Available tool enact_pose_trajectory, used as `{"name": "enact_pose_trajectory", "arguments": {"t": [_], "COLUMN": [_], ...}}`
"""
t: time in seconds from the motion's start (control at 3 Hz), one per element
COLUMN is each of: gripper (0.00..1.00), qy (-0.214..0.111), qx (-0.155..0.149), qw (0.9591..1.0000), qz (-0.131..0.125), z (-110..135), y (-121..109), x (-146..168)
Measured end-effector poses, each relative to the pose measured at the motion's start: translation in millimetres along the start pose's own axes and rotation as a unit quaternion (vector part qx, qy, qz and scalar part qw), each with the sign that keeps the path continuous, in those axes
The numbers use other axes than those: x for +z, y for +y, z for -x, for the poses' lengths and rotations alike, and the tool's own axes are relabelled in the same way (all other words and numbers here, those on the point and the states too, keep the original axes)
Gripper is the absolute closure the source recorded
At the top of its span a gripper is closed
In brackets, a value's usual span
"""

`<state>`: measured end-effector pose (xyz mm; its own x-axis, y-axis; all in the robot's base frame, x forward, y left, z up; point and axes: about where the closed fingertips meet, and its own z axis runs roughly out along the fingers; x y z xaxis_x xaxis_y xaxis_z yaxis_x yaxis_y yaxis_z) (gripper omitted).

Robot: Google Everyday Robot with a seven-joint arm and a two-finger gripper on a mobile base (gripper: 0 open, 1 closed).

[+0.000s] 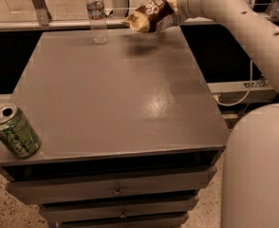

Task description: Move brown chip bag near water bottle

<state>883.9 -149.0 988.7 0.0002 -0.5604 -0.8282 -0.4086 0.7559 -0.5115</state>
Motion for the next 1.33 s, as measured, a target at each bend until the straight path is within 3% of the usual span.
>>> {"name": "enact_pose_trajectory", "arguments": {"t": [0.67,1.33], "gripper": [1.00,0.97], "qy": [0.012,0.006], "qx": [0.022,0.043], "qw": [0.9995,0.9990], "qz": [-0.017,-0.003], "z": [-10,-11], "y": [25,57], "x": [38,48]}}
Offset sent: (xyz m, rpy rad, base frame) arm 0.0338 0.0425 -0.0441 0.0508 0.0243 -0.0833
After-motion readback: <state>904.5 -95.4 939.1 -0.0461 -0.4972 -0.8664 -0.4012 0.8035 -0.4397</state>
